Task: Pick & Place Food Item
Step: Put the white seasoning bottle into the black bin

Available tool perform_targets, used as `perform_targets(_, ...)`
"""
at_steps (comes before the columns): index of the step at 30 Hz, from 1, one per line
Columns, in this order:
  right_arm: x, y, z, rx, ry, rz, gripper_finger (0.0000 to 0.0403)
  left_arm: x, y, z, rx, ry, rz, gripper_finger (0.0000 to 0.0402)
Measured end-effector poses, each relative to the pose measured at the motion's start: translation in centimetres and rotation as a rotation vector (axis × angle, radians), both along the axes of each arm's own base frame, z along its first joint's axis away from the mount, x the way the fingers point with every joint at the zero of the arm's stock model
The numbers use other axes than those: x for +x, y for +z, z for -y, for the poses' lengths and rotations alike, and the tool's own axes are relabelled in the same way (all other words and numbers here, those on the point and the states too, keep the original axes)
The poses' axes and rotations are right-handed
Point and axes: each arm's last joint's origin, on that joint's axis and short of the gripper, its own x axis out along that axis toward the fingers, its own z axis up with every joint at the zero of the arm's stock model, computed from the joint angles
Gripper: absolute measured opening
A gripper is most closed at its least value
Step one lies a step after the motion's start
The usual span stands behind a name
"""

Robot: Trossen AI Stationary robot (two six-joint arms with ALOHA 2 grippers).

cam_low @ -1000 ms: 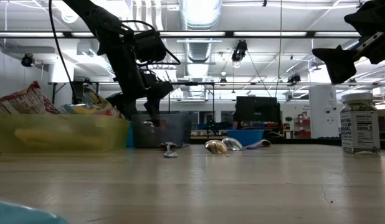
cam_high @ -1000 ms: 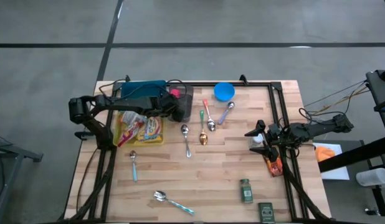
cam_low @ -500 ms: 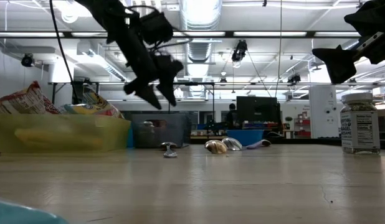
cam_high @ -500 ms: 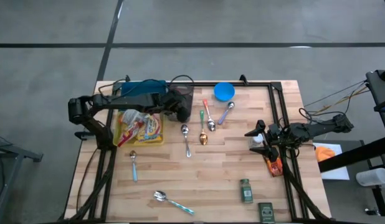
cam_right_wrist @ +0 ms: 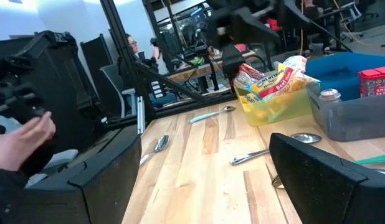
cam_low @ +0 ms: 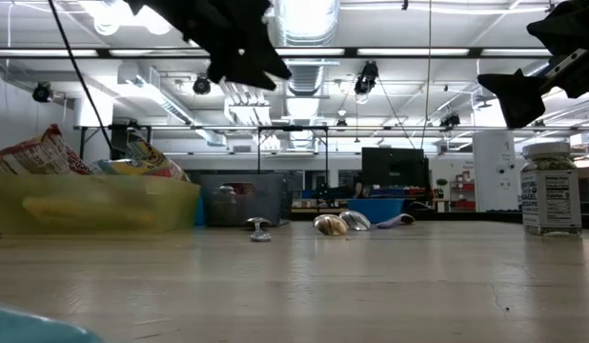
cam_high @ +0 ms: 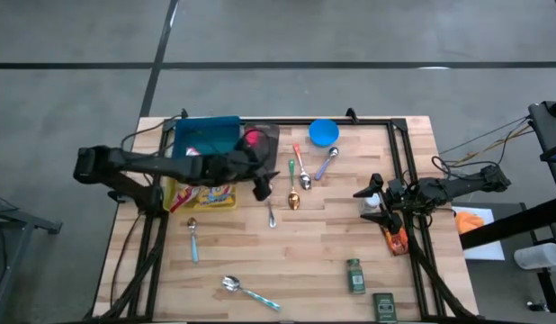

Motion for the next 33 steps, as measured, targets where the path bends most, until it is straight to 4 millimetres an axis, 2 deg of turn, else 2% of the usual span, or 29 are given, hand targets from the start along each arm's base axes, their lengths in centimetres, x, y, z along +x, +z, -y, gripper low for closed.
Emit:
perform_targets(7, 0.0, 0.0, 0.0, 0.0, 0.0, 0.0, 0.0351, -3.8, 1.5, 3.2, 0.078, -0.157, 0.063, 0.0271)
perform_targets(12, 0.0, 0.0, 0.0, 0.0, -0.001, 0.0, 0.0351, -7.3, 0.6, 4.4, 0.11, -0.219, 0.155, 0.0271)
perform_targets(22, 0.0, 0.0, 0.0, 0.0, 0.0, 0.001, 0.0351, -14.0, -2.1, 4.1, 0.11, -0.264, 0.324, 0.0271)
perform_targets(27, 0.0, 0.0, 0.0, 0.0, 0.0, 0.0, 0.0351, -16.0, -2.8, 4.0, 0.118, -0.337, 0.382, 0.0271)
perform_targets(33, 0.0, 0.0, 0.0, 0.0, 0.0, 0.0, 0.0351, -17.2, -3.4, 3.8, 0.116, -0.335, 0.425, 0.0271)
